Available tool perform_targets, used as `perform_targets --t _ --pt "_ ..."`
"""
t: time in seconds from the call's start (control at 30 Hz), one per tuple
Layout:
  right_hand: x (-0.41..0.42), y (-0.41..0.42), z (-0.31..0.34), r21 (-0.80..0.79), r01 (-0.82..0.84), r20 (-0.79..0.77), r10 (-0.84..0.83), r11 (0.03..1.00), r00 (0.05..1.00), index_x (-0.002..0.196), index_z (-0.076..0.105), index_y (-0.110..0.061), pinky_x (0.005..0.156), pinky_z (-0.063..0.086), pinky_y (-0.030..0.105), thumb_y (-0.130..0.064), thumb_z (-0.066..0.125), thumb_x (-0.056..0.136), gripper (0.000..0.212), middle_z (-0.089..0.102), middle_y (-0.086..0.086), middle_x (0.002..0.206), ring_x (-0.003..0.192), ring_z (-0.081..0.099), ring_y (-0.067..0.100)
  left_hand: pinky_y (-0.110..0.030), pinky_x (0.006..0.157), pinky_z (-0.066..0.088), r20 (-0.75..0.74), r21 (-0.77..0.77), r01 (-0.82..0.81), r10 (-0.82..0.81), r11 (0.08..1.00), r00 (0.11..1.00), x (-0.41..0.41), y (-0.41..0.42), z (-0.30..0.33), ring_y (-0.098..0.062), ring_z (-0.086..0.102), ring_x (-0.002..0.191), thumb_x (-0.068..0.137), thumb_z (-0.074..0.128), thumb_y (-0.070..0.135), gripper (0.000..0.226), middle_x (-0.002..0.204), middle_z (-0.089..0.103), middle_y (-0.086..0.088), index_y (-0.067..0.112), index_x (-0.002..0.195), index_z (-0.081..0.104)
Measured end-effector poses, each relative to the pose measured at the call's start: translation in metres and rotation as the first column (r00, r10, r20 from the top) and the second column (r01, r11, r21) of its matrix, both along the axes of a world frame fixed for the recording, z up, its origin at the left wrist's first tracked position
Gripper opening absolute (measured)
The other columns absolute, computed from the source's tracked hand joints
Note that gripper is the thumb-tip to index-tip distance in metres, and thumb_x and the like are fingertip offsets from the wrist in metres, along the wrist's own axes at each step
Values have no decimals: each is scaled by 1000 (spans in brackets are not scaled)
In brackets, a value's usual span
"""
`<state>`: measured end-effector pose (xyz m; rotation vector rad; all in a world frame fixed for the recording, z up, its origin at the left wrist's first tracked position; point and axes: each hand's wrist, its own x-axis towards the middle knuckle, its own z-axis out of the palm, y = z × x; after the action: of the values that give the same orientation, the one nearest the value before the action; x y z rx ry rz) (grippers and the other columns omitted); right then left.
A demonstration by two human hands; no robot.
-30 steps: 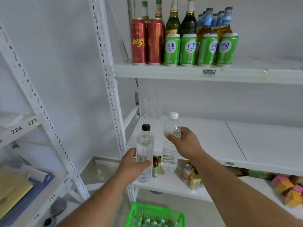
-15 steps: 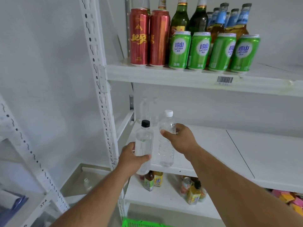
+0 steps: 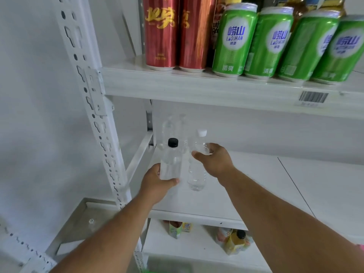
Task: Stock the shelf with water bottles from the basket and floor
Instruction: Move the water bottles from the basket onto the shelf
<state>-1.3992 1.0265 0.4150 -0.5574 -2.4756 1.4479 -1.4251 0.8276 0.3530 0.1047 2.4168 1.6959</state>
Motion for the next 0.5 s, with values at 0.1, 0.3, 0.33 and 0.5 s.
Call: perform_targets --t 0.1,0.3,0.33,0.5 --pt "-23 9 -6 -7 0 31 0 1000 1000 133 58 -21 99 50 37 -47 76 79 63 60 -7 124 116 58 18 -29 89 47 4 12 -19 19 1000 1000 -22 11 -6 -14 59 108 71 86 32 57 113 64 10 29 120 56" --pt "-75 23 -22 -3 -45 70 45 999 997 137 55 -21 105 47 40 -49 77 77 70 58 -4 134 124 56 20 -26 82 47 -10 36 -64 65 997 998 -68 31 -18 -9 61 98 73 85 25 51 102 64 16 28 117 59" --pt "-84 25 -24 8 -55 73 54 998 996 140 52 -20 106 45 39 -47 76 79 71 56 -3 137 126 54 20 -25 81 47 -14 39 -71 72 997 997 -76 35 -21 -7 61 96 73 85 23 50 100 64 17 28 115 59" --pt "-127 31 -36 43 -97 82 93 994 992 145 46 -19 109 41 36 -47 75 81 75 50 -1 146 133 49 20 -14 67 43 -39 30 -73 74 997 997 -115 47 -37 4 58 85 74 84 19 43 92 62 21 32 105 58"
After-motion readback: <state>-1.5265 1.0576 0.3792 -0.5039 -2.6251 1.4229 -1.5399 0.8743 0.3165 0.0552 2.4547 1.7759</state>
